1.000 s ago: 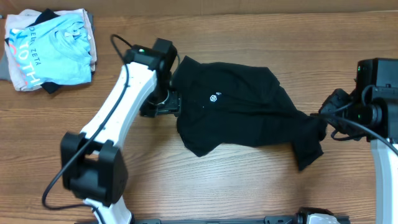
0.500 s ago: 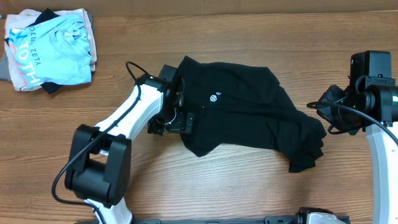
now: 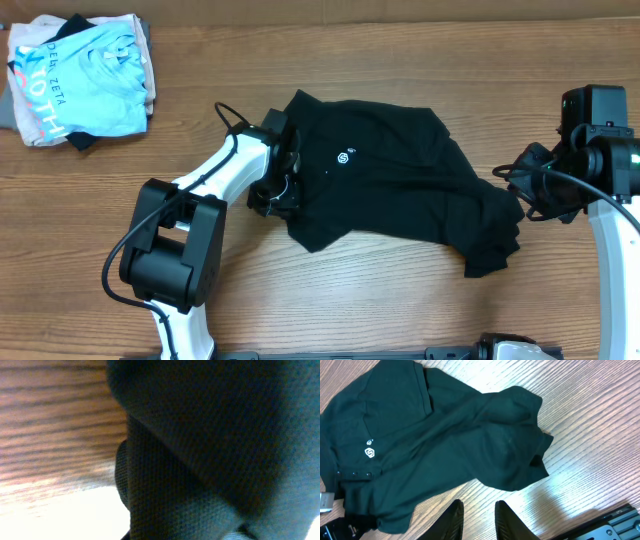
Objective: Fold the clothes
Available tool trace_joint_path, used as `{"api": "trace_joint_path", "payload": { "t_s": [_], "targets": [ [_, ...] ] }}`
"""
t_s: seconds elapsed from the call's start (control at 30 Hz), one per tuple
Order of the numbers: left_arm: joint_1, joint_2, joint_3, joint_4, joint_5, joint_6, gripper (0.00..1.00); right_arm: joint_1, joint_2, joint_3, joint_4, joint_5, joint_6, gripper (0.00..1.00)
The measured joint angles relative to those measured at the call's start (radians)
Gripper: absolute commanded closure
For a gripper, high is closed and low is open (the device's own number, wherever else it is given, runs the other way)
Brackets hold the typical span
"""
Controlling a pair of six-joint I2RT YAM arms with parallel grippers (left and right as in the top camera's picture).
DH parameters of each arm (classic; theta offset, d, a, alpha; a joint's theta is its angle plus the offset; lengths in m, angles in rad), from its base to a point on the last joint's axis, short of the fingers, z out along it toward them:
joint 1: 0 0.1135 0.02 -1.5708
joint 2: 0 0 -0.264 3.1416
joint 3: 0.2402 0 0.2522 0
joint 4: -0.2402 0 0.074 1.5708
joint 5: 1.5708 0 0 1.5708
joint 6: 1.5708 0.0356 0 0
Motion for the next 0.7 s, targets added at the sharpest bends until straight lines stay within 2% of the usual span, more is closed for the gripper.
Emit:
{"api": "trace_joint_path", "payload": {
  "t_s": [0.17,0.3,0.33,0.5,0.57,0.7],
  "targets": [
    [0.006,0.008,0.078,-0.142,-0.083,-0.035,0.96,0.0,0.0,0.0,-0.026,0.0,0.0,0.74],
    [0.055,0.008,0.183,-0.225,-0.14,-0.082,0.96,0.0,0.0,-0.006,-0.057,0.0,0.001,0.51],
    [0.077,0.008,0.205,-0.237,-0.148,-0.089,0.96,0.0,0.0,-0.013,-0.056,-0.001,-0.001,0.36],
    [0.235,0.008,0.257,-0.268,-0.172,-0.113,0.96,0.0,0.001,-0.118,-0.018,-0.024,-0.001,0.34],
    [0.335,0.008,0.261,-0.287,-0.185,-0.115,0.96,0.0,0.005,-0.2,0.034,-0.066,-0.005,0.34],
    [0.439,0.008,0.261,-0.31,-0.199,-0.115,0.96,0.0,0.004,-0.334,0.159,-0.188,-0.047,0.34]
  ]
}}
